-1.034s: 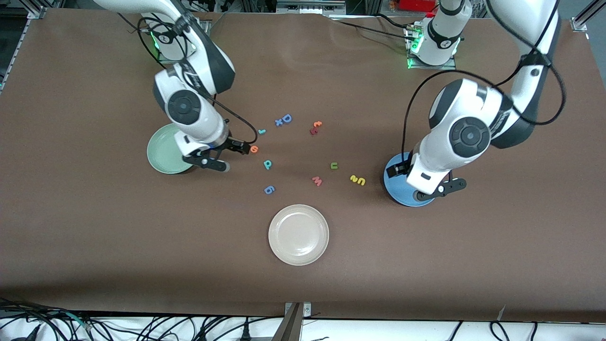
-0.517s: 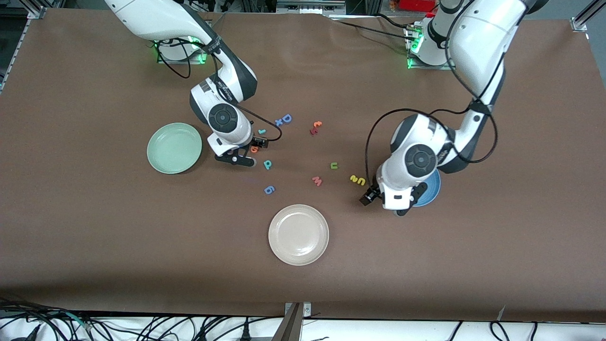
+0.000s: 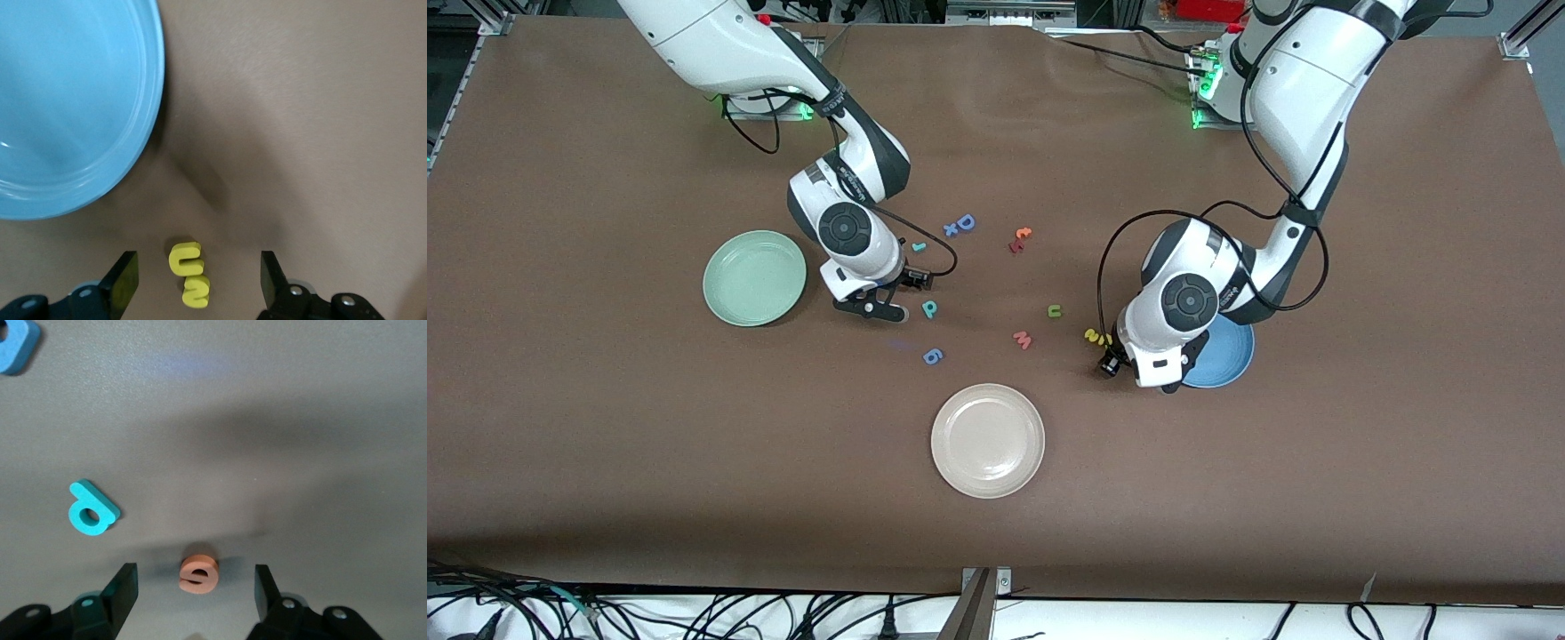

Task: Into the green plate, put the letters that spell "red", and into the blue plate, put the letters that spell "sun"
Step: 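Grasp the yellow u with the left gripper while the right gripper grasps the orange e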

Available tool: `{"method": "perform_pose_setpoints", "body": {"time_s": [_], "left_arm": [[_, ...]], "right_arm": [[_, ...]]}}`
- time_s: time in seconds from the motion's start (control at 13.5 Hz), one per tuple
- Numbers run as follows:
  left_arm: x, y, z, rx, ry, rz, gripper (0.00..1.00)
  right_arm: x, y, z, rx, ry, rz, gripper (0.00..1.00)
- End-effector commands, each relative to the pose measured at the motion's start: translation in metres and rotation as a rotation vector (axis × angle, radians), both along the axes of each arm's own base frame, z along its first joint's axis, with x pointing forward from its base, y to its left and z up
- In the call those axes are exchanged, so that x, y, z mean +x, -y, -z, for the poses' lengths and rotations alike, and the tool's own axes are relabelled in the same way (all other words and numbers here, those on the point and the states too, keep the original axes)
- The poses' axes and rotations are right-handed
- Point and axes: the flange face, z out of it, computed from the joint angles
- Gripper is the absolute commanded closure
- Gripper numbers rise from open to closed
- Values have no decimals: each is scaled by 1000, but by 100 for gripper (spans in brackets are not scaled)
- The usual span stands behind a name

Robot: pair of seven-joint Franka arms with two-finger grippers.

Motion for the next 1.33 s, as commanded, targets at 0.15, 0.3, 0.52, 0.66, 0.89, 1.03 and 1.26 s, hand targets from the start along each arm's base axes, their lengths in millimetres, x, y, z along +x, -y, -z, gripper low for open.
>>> {"method": "perform_pose_setpoints", "body": {"time_s": [0.15, 0.3, 0.52, 0.66, 0.89, 1.03, 1.26], "left_arm": [[-24, 6, 23, -29, 40, -85, 21], [-27, 5, 27, -29, 41, -86, 30], [-30, 5, 29, -26, 38, -82, 34], [-32, 8, 30, -25, 35, -77, 53], [-39, 14, 30, -21, 34, -61, 86], [-37, 13, 29, -22, 37, -62, 91], [-29, 8, 0, -17, 62, -54, 92]], "right_arm": [[-9, 2, 8, -17, 0, 6, 39], [-11, 3, 11, -21, -4, 5, 46], [-11, 2, 11, -20, -5, 5, 51], [-11, 2, 11, -19, -4, 7, 51], [-14, -4, 10, -15, 6, 14, 51], [-15, -6, 11, -14, 5, 13, 51], [-16, -5, 14, -17, 0, 10, 60]]}}
